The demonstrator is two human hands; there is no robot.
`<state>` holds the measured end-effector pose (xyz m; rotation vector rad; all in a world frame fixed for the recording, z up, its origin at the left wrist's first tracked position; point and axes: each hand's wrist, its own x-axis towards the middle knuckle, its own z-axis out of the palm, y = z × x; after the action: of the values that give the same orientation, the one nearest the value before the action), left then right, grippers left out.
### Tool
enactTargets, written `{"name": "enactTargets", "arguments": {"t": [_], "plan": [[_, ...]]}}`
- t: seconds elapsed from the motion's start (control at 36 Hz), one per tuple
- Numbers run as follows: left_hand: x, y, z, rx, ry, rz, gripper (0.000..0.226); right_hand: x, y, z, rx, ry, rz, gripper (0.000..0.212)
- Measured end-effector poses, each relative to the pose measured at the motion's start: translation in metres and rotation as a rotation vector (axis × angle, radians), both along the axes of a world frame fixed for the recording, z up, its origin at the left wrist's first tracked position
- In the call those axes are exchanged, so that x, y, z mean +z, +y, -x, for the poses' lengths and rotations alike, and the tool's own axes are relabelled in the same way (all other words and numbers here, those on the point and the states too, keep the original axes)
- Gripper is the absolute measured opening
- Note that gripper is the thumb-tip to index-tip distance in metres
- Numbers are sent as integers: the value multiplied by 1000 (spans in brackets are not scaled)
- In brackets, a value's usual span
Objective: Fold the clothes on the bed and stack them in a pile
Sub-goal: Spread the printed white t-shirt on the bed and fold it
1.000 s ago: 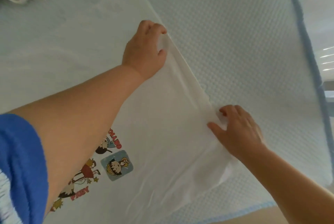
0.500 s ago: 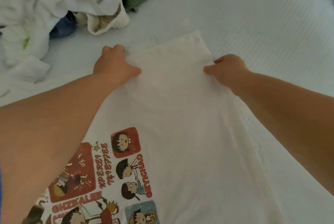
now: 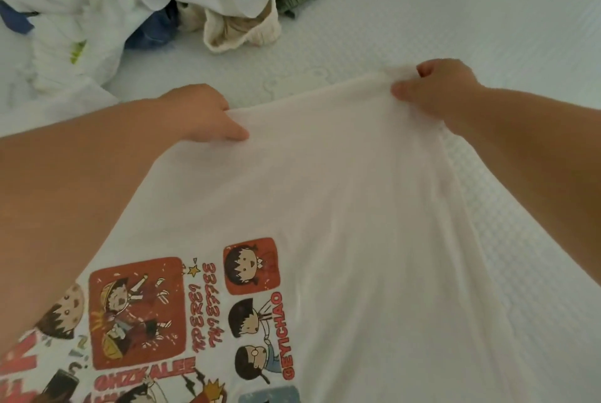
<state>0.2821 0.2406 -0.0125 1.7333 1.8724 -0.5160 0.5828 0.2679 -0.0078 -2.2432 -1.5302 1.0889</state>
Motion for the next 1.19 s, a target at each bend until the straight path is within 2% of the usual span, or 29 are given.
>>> {"name": "enactTargets", "arguments": {"t": [0.06, 0.17, 0.22, 0.28, 0.33, 0.39, 0.47, 0.61, 0.69, 0.86, 0.97, 1.11, 1.19], "plan": [[-1, -6, 17, -2, -4, -30, 39, -3, -1, 1, 6, -37, -31, 26], [-4, -18, 28, 33, -77, -242, 32, -7, 1, 8, 9, -107, -76, 39], [-3, -24, 30, 94, -104, -264, 33, -6, 2, 13, 36, -189, -113, 41], [-2, -31, 38, 87, -33, -242, 36, -5, 4, 18, 60, -243, -144, 56], [2, -38, 52, 67, 63, -202, 38, -3, 3, 24, 181, -333, -191, 70], [8, -45, 71, 76, 127, -151, 40, 1, 3, 28, 391, -461, -218, 74], [16, -52, 99, 71, 241, -78, 48, 4, 6, 34, 628, -635, -202, 68], [23, -63, 136, 46, 391, -12, 61, 10, 11, 41, 736, -833, -234, 42], [26, -71, 146, 80, 382, -106, 50, 19, 5, 37, 696, -788, -271, 34], [52, -109, 142, 132, 350, -401, 44, 49, -33, 25, 615, -705, -409, 21], [74, -159, 130, 221, 173, -593, 33, 64, -72, 10, 629, -671, -449, 19], [74, -239, 97, 322, 44, -526, 32, 64, -131, -17, 642, -637, -442, 26], [54, -279, 76, 403, -5, -410, 40, 52, -164, -28, 676, -625, -433, 10]]}}
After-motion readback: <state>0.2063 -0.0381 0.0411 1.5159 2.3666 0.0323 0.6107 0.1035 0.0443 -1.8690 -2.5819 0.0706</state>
